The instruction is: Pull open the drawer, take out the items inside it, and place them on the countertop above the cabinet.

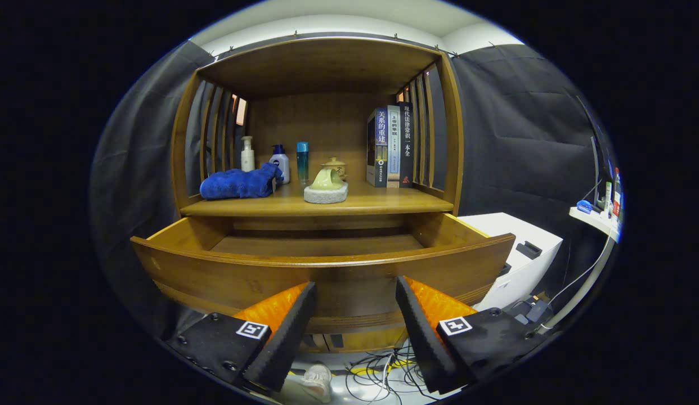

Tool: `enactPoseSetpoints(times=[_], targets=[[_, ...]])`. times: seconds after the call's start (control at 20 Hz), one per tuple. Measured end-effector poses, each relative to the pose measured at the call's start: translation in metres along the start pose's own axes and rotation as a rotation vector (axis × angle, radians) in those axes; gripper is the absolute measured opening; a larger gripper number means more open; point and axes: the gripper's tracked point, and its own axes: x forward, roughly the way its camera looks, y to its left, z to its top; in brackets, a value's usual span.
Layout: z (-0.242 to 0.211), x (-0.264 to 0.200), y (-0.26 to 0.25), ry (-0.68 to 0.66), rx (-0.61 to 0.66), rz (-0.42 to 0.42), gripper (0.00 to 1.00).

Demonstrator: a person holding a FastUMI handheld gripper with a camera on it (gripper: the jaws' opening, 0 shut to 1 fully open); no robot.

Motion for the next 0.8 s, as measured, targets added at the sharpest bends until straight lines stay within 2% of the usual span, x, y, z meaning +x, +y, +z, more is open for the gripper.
enactPoseSetpoints(times=[0.35, 0.8], targets=[[0.011, 0.033, 0.002, 0.012, -0.053, -0.006, 0.95], [0.021, 0.071, 0.006, 0.016, -0.046, -0.025, 0.95]])
